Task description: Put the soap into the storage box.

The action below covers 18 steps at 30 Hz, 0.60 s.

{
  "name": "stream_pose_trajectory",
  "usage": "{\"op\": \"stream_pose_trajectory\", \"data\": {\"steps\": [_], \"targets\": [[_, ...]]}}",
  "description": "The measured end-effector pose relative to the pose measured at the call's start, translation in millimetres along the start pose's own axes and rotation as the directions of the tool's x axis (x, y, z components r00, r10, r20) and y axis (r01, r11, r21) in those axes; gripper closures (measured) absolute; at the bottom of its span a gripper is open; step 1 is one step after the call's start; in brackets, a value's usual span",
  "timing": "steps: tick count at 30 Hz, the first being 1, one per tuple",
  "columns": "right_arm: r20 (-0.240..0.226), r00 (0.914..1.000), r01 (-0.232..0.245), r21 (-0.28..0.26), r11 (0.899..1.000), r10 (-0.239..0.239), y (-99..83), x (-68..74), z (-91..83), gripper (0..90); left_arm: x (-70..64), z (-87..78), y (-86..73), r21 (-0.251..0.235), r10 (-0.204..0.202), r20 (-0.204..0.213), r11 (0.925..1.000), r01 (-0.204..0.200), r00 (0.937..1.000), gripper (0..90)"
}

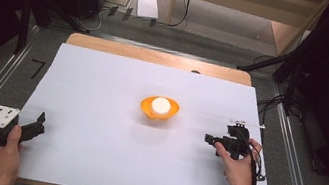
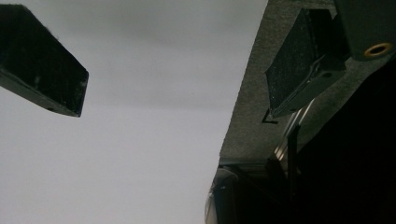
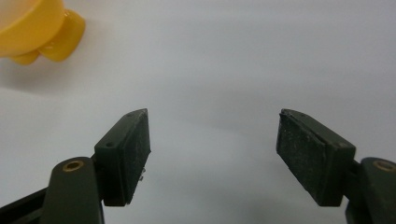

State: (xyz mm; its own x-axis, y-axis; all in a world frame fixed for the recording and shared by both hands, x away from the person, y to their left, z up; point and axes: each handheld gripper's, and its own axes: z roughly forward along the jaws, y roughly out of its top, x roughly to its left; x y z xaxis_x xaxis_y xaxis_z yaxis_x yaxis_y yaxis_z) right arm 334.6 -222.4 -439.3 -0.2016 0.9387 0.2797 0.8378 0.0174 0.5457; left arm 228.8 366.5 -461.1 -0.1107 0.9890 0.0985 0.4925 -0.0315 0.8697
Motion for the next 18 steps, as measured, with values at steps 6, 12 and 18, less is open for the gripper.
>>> {"op": "stream_pose_trajectory", "data": {"steps": [6, 12, 18], "targets": [[-0.036, 0.9993, -0.007, -0.12, 0.993, 0.002, -15.8, -12.7, -11.9, 28.1, -0.3, 0.0, 0.0, 0.001, 0.001, -0.002, 1.0, -0.001, 1.0, 6.4], [-0.038, 0.9991, 0.014, -0.151, 0.989, -0.02, -32.2, -23.2, -13.3, 26.6, -0.9, 0.1, -0.2, -0.003, 0.008, -0.002, 1.0, -0.008, 1.0, 6.4], [-0.016, 0.9996, 0.019, -0.206, 0.978, -0.023, -47.8, -34.4, -17.3, 27.4, -1.3, 0.1, -0.2, -0.001, 0.014, -0.006, 0.9999, -0.014, 0.9999, 6.5]]}}
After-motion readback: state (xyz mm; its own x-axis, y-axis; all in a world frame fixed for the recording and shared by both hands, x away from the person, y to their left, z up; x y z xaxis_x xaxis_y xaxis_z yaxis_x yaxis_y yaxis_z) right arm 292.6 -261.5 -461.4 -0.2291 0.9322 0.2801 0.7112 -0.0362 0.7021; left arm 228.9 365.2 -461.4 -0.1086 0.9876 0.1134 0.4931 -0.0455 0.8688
